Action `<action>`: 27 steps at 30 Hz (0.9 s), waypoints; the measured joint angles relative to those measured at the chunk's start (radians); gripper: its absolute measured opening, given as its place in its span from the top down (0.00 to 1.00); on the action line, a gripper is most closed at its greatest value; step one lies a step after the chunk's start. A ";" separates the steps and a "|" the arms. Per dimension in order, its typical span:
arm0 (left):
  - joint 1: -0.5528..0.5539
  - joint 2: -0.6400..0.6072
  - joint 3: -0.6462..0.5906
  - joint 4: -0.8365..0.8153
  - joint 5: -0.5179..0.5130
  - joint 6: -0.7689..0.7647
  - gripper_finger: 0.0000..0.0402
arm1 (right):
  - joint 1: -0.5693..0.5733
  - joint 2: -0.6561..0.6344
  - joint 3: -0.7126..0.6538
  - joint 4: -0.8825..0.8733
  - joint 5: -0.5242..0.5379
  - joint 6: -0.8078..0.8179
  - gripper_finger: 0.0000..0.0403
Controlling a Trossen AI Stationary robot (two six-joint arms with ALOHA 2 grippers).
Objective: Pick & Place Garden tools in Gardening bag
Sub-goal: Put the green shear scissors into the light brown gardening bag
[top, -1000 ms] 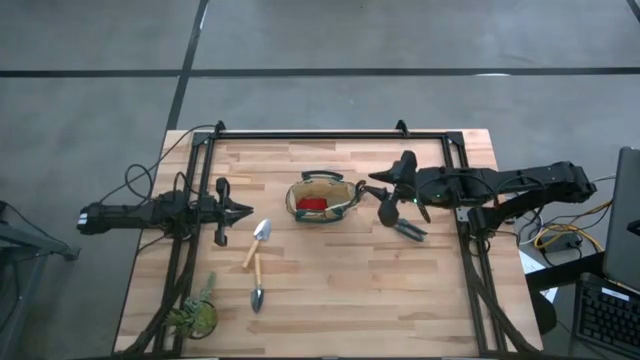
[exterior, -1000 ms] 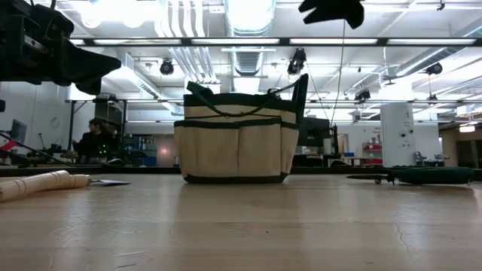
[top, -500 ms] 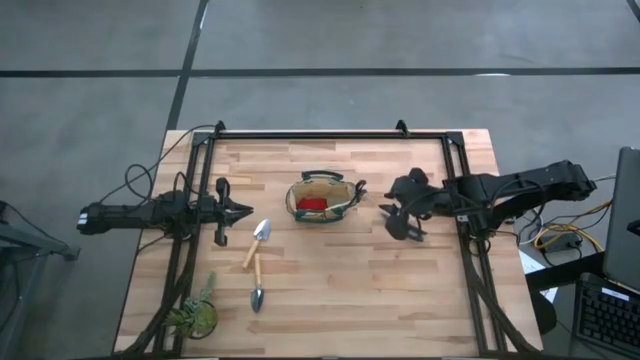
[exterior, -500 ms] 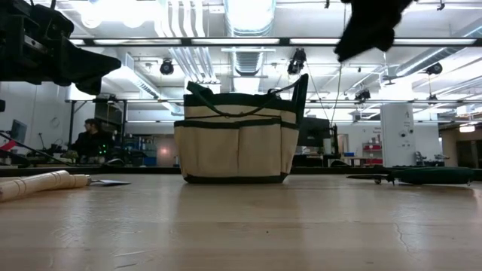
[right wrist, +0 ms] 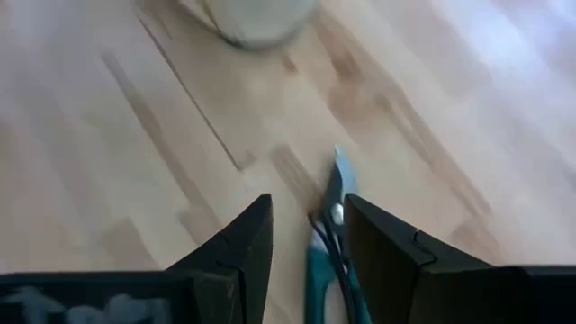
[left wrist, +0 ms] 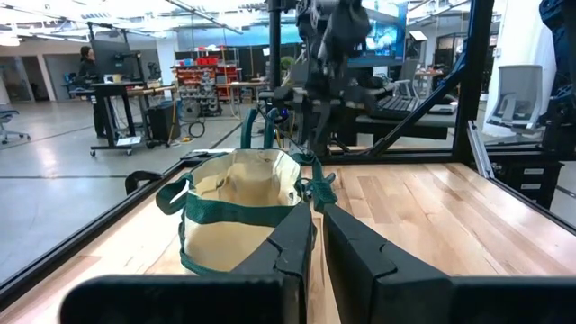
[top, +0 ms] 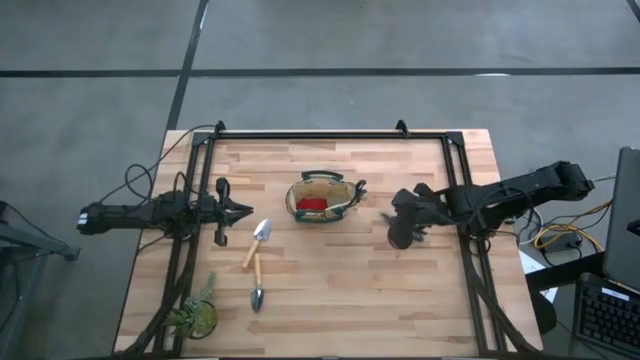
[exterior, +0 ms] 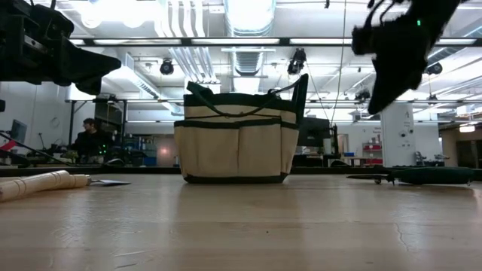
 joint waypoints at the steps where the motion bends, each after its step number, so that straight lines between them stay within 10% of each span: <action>1: 0.000 0.000 0.000 0.000 0.000 0.000 0.91 | 0.000 0.012 -0.011 -0.001 0.000 0.007 0.68; 27: 0.000 0.000 0.000 0.000 0.000 0.000 0.91 | -0.001 0.371 -0.031 0.036 0.038 -0.037 0.71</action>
